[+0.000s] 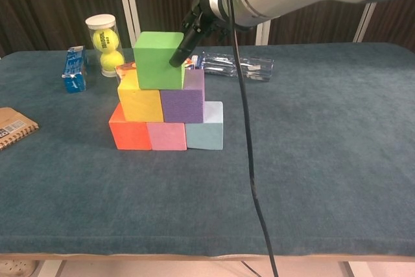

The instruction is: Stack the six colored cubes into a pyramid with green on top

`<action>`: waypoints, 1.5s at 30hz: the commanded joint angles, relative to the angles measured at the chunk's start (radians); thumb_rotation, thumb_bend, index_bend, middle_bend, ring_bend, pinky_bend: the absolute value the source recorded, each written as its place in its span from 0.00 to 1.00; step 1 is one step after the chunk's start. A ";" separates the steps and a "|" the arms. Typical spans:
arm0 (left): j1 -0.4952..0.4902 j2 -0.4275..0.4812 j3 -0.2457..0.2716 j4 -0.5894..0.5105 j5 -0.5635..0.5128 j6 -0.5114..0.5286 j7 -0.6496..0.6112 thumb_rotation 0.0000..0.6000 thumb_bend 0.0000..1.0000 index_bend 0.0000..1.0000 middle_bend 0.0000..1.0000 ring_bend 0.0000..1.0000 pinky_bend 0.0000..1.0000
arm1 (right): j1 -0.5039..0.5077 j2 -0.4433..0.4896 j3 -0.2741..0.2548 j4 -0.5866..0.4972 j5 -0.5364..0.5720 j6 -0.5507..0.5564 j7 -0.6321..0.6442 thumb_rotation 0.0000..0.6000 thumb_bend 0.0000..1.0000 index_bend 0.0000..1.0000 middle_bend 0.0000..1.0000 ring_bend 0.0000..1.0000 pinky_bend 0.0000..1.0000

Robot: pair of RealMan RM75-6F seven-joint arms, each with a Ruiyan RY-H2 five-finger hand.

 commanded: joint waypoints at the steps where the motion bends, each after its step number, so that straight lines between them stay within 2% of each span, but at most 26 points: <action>1: 0.000 -0.001 0.000 0.001 0.001 0.001 -0.001 1.00 0.14 0.09 0.04 0.00 0.05 | -0.001 0.000 0.002 -0.001 0.003 -0.005 -0.003 1.00 0.24 0.26 0.01 0.00 0.00; 8: 0.001 -0.001 -0.001 0.001 0.001 0.002 -0.001 1.00 0.14 0.09 0.04 0.00 0.05 | -0.005 0.002 0.004 -0.001 0.005 -0.010 -0.011 1.00 0.24 0.21 0.00 0.00 0.00; 14: 0.001 0.001 -0.002 -0.001 0.000 0.003 -0.001 1.00 0.14 0.09 0.04 0.00 0.05 | -0.017 0.019 0.009 -0.021 0.001 -0.022 -0.008 1.00 0.24 0.10 0.00 0.00 0.00; 17: 0.001 0.003 -0.003 -0.004 -0.002 0.003 0.001 1.00 0.14 0.09 0.04 0.00 0.05 | -0.029 0.041 0.012 -0.047 -0.004 -0.025 -0.003 1.00 0.24 0.02 0.00 0.00 0.00; 23: 0.006 0.013 -0.008 -0.027 0.003 0.026 0.003 1.00 0.14 0.09 0.04 0.00 0.05 | -0.083 0.132 0.006 -0.160 -0.048 -0.008 0.014 1.00 0.24 0.00 0.00 0.00 0.00; 26: 0.022 0.033 -0.021 -0.057 0.016 0.092 -0.013 1.00 0.14 0.09 0.04 0.00 0.05 | -0.149 0.224 -0.023 -0.263 -0.127 0.000 0.028 1.00 0.24 0.00 0.00 0.00 0.00; 29: 0.042 0.072 -0.028 -0.117 0.032 0.156 -0.016 1.00 0.14 0.08 0.03 0.00 0.05 | -0.249 0.322 -0.098 -0.367 -0.286 0.054 0.048 1.00 0.24 0.00 0.00 0.00 0.00; 32: 0.060 0.099 -0.025 -0.179 0.054 0.209 0.047 1.00 0.14 0.07 0.01 0.00 0.05 | -0.383 0.408 -0.217 -0.446 -0.502 0.109 0.086 1.00 0.24 0.00 0.00 0.00 0.00; 35: 0.080 0.099 -0.021 -0.237 0.060 0.253 0.167 1.00 0.14 0.07 0.00 0.00 0.05 | -0.541 0.480 -0.360 -0.471 -0.777 0.147 0.156 1.00 0.24 0.00 0.00 0.00 0.00; 36: 0.090 0.090 -0.021 -0.256 0.056 0.271 0.218 1.00 0.14 0.06 0.00 0.00 0.05 | -0.606 0.503 -0.424 -0.459 -0.898 0.168 0.182 1.00 0.24 0.00 0.00 0.00 0.00; 39: 0.118 0.030 -0.027 -0.269 0.036 0.326 0.349 1.00 0.14 0.05 0.00 0.00 0.05 | -0.766 0.527 -0.578 -0.373 -1.168 0.252 0.244 1.00 0.24 0.00 0.00 0.00 0.00; 40: 0.124 0.008 -0.028 -0.269 0.030 0.336 0.383 1.00 0.14 0.05 0.00 0.00 0.05 | -0.812 0.522 -0.613 -0.333 -1.236 0.286 0.265 1.00 0.24 0.00 0.00 0.00 0.00; 42: 0.135 -0.041 -0.026 -0.264 0.028 0.355 0.438 1.00 0.13 0.03 0.00 0.00 0.05 | -0.913 0.492 -0.672 -0.228 -1.351 0.376 0.305 1.00 0.24 0.00 0.00 0.00 0.00; 45: 0.145 -0.109 -0.026 -0.234 0.042 0.389 0.464 1.00 0.13 0.02 0.00 0.00 0.05 | -1.039 0.425 -0.708 -0.082 -1.432 0.490 0.374 1.00 0.24 0.00 0.00 0.00 0.00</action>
